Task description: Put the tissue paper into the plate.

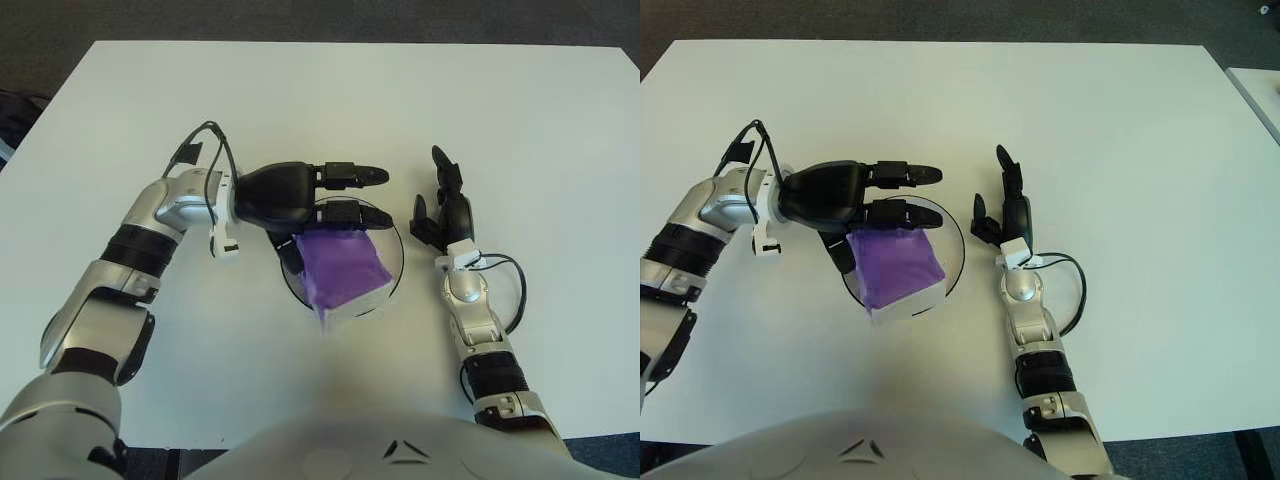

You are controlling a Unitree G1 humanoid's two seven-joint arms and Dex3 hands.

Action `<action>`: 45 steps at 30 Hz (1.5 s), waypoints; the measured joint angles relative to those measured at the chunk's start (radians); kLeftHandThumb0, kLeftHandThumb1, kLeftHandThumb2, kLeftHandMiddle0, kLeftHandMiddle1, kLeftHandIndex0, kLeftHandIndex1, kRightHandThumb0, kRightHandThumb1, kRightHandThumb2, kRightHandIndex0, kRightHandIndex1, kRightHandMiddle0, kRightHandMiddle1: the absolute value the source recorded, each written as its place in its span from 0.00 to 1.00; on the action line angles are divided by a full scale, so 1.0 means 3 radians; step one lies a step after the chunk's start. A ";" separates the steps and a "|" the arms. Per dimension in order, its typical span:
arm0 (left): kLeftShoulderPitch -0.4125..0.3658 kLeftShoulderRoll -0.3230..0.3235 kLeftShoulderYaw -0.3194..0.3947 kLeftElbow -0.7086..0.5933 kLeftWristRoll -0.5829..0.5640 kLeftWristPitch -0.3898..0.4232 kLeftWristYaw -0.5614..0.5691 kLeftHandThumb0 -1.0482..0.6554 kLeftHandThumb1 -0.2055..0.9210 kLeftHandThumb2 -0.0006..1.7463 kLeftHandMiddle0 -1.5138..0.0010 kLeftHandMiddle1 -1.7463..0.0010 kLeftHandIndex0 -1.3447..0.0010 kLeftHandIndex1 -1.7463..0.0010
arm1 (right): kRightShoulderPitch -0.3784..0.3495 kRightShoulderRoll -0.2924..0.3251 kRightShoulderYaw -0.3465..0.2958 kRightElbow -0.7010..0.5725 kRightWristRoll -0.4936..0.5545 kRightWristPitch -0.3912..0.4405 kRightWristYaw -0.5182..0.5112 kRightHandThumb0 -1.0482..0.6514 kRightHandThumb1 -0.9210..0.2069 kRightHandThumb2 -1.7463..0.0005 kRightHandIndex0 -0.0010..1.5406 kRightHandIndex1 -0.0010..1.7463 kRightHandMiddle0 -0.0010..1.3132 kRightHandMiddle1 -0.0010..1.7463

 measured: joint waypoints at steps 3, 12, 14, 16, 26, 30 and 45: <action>0.0000 -0.0031 0.0050 0.0035 0.0092 -0.0034 0.0042 0.00 1.00 0.40 1.00 1.00 1.00 0.83 | -0.0009 -0.0002 -0.0005 0.0016 0.0002 -0.0023 -0.0018 0.12 0.00 0.50 0.05 0.01 0.00 0.20; 0.0000 -0.0062 0.0194 0.0046 0.0287 -0.0047 0.0174 0.00 1.00 0.41 1.00 1.00 1.00 0.86 | -0.0066 -0.0006 -0.0025 0.0100 0.0017 -0.0057 -0.0028 0.14 0.00 0.49 0.05 0.00 0.00 0.19; 0.0000 -0.0065 0.0213 0.0046 0.0319 -0.0047 0.0198 0.00 1.00 0.41 1.00 1.00 1.00 0.87 | -0.0079 -0.0007 -0.0030 0.0113 0.0021 -0.0059 -0.0028 0.14 0.00 0.49 0.05 0.00 0.00 0.19; 0.0000 -0.0069 0.0237 0.0046 0.0371 -0.0047 0.0235 0.00 1.00 0.41 1.00 1.00 1.00 0.88 | -0.0087 -0.0010 -0.0035 0.0121 0.0036 -0.0063 -0.0023 0.14 0.00 0.49 0.04 0.00 0.00 0.18; 0.0000 -0.0070 0.0313 0.0046 0.0566 -0.0026 0.0384 0.00 1.00 0.37 1.00 1.00 1.00 0.90 | -0.0094 -0.0013 -0.0041 0.0130 0.0102 -0.0074 0.0063 0.13 0.00 0.50 0.01 0.00 0.00 0.14; 0.0000 -0.0070 0.0317 0.0045 0.0575 0.0029 0.0418 0.00 1.00 0.35 1.00 1.00 1.00 0.89 | -0.0094 -0.0015 -0.0039 0.0130 0.0102 -0.0074 0.0076 0.12 0.00 0.51 0.01 0.00 0.00 0.13; 0.0053 -0.0137 0.0391 0.0166 0.0510 0.0491 0.0722 0.05 1.00 0.39 1.00 1.00 1.00 0.94 | -0.0099 0.0004 -0.0043 0.0122 0.0102 0.0007 0.0069 0.14 0.00 0.51 0.02 0.01 0.00 0.15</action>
